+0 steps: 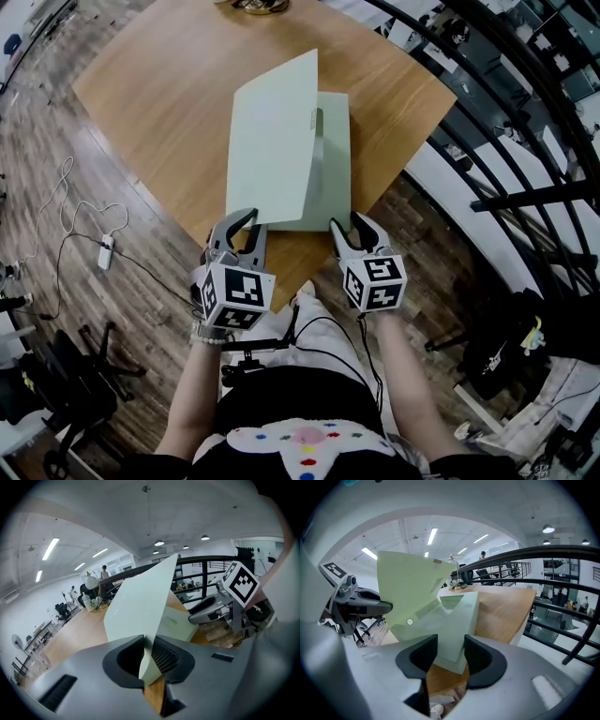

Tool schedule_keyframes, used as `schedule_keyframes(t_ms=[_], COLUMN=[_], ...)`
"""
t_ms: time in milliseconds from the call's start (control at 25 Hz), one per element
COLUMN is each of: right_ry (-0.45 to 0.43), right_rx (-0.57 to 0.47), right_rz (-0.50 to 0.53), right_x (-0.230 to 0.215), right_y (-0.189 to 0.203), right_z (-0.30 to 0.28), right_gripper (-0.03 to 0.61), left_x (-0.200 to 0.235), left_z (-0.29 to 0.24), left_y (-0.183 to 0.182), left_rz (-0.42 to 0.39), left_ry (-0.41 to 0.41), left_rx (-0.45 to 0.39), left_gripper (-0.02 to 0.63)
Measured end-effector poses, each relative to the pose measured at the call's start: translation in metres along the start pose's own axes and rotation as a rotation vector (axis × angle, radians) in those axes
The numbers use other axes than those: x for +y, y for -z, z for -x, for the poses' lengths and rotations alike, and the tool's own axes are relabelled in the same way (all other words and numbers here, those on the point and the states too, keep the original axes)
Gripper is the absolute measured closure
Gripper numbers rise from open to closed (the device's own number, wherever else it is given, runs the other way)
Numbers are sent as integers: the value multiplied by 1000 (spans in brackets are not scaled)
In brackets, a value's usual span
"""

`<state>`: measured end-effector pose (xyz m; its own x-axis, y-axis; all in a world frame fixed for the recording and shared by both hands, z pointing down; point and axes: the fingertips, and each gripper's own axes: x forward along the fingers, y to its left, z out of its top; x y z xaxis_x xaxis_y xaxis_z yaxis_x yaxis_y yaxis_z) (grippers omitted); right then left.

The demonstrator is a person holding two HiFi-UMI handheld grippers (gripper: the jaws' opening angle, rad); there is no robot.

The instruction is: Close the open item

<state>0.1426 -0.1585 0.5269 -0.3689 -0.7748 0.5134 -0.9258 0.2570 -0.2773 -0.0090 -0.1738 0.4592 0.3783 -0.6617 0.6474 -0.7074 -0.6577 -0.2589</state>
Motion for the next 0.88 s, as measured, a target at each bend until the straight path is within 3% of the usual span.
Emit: schedule_keyframes(t_ms=[440,720,880], right_ry=[-8,-3,36], right_rx=[4,-21,-77], right_rz=[2,-14,-13], right_x=[-2,-15,-33], right_y=[0,-20,-46], right_z=[-1,12,18], right_gripper=[400,407,481], left_x=[-34,-44,-49], left_z=[-29,-39,-43], left_y=[10,17,20], left_rz=[-266,-338,-393], left_ry=[39,51,70], left_rx=[159,225,270], left_gripper=[557,549,545])
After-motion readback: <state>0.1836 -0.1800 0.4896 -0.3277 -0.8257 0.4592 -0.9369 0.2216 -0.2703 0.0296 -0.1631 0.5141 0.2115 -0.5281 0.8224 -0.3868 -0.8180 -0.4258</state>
